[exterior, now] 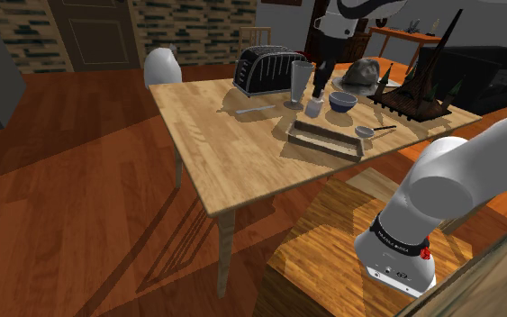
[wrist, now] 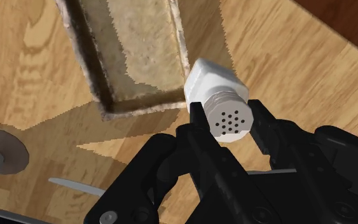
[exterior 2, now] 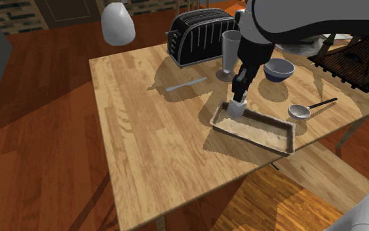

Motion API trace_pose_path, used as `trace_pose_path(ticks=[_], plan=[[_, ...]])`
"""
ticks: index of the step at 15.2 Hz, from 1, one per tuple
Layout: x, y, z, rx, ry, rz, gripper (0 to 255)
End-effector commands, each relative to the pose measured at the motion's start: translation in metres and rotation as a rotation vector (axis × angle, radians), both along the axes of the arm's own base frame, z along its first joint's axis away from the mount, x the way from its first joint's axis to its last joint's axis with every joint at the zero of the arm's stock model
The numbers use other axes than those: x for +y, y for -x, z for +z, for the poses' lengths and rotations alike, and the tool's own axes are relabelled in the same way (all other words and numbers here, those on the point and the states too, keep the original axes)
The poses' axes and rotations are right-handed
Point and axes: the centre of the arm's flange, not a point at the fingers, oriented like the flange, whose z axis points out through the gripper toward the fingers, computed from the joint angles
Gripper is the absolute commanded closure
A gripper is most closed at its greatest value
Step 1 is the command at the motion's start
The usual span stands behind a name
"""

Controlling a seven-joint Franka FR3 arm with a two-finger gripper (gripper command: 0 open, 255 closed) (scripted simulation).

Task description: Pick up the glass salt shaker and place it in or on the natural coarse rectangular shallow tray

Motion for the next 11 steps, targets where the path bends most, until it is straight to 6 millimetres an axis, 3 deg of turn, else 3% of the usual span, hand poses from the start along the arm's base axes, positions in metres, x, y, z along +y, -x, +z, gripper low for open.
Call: trace_pose_path(ticks=[1, 6, 7, 11], plan=[[-0.023, 0.01, 0.003, 0.001, 0.0, 0.002, 255], [-0.084, 0.033, 0.012, 0.001, 0.0, 0.002, 255], [-0.108, 0.042, 0.016, 0.001, 0.0, 0.002, 255], [-0.108, 0.042, -0.006, 0.001, 0.0, 0.002, 255]])
